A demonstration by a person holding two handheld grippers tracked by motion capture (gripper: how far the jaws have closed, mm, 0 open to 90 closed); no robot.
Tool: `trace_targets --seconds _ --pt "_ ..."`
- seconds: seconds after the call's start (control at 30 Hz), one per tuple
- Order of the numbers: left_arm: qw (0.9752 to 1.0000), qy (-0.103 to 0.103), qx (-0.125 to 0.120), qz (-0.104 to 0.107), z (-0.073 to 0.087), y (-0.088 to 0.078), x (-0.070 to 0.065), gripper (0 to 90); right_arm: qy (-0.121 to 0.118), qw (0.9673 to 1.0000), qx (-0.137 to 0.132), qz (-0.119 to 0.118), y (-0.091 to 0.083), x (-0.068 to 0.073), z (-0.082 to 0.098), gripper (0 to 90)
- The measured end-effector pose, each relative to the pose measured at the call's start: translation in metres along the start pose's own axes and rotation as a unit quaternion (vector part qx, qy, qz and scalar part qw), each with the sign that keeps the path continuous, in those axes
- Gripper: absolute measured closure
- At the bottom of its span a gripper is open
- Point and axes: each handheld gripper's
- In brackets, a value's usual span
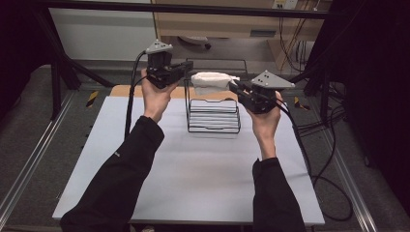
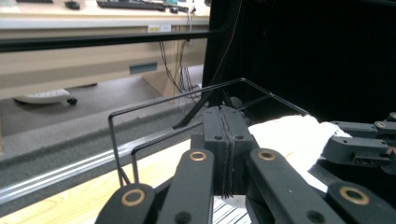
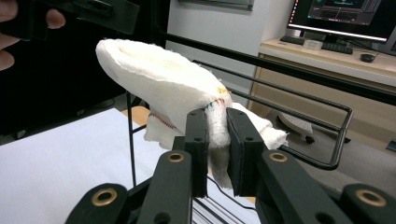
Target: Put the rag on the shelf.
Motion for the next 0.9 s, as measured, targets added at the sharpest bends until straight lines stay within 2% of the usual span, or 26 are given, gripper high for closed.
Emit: trace_targets --seconds 0.07,0.13,0.23,0.4,0.57,0.7,0.9 --pt "0.9999 0.001 0.012 0.0 0.001 0.006 -0.002 89.6 0.0 1.0 -0.001 0.0 0.0 0.0 0.0 79.7" --pt "0.9996 -0.002 0.023 0.014 0.003 0.01 -0.003 89.6 0.002 1.0 -0.001 -0.001 0.0 0.0 0.0 79.6" --pt "0.9991 0.01 0.037 0.016 0.009 0.012 -0.006 89.6 -0.002 1.0 0.0 -0.002 0.0 0.0 0.0 79.5" --pt "0.9985 0.017 0.048 0.022 0.019 0.013 -0.007 89.6 -0.003 1.0 0.004 -0.004 -0.001 0.002 0.0 78.7" --pt "0.9983 0.024 0.049 0.021 0.027 0.013 -0.004 89.7 -0.005 0.9999 0.007 -0.008 -0.001 0.003 0.0 76.4" --pt "0.9983 0.026 0.049 0.02 0.031 0.014 -0.003 89.7 0.0 0.9999 0.009 -0.012 -0.002 0.003 0.0 70.4" --pt "0.9979 0.035 0.051 0.017 0.034 0.016 -0.004 89.7 0.017 0.9996 -0.01 -0.021 -0.009 0.001 -0.003 58.8"
Point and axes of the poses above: each handheld gripper's, and its own axes: y roughly forward along the jaws, z roughly out of its underside, x roughly to its left, and after that the axes turned 13 degrees about -y, right-handed
